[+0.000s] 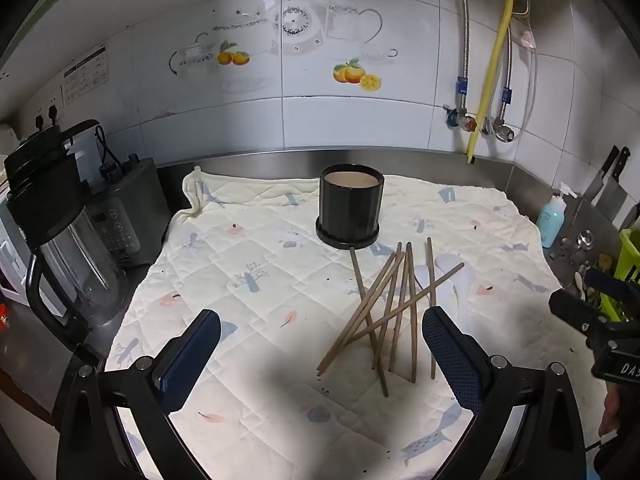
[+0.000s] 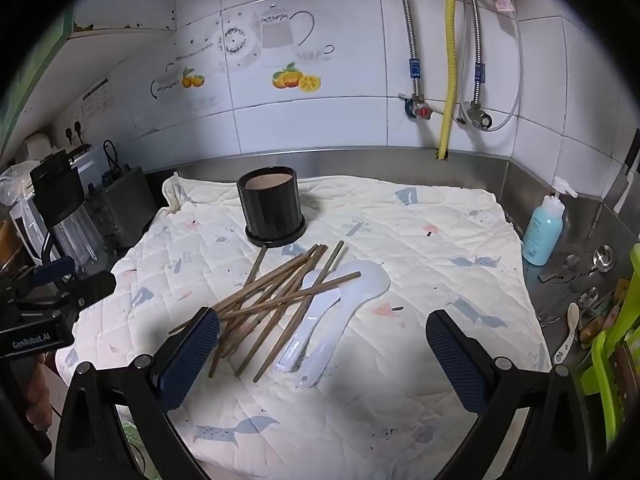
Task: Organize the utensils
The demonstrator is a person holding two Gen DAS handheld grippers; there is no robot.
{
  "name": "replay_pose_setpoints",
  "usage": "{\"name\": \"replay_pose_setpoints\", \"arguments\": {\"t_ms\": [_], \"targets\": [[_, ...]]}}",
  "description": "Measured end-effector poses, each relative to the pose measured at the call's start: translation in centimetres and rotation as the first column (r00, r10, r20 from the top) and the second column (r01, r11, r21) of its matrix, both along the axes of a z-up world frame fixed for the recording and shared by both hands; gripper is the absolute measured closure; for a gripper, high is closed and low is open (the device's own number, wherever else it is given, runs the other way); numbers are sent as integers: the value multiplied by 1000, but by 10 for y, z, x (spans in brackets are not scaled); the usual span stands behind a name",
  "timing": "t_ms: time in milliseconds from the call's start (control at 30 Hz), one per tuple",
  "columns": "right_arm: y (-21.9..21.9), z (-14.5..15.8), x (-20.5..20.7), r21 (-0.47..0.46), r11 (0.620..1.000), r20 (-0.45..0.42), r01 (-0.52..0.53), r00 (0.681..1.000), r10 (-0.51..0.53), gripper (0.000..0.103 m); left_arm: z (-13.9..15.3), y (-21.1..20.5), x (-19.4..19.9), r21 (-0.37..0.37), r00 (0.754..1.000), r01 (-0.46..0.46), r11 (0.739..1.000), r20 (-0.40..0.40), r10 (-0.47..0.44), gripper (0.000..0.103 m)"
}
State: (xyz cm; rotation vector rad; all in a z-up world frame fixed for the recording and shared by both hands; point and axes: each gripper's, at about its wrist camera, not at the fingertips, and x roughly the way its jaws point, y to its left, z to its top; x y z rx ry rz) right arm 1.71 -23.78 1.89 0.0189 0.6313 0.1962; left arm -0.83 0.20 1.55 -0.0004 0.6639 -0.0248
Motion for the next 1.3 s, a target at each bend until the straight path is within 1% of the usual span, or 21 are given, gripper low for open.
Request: {"name": "replay_pose_setpoints", "arguments": {"t_ms": [200, 533, 1300], "targets": [[-2, 2, -2, 16, 1000, 15, 3, 1000, -3, 0, -1, 0, -1, 3, 1000, 1, 1000, 9, -1, 0], [2, 3, -2, 11, 1000, 22, -3, 1000, 2, 0, 0, -2, -2, 4, 1000, 3, 1000, 14, -3, 0], [8, 4, -1, 8, 1000, 32, -16, 999, 16, 0, 6, 6, 6, -18, 1000, -21, 1000, -2, 21, 0]]}}
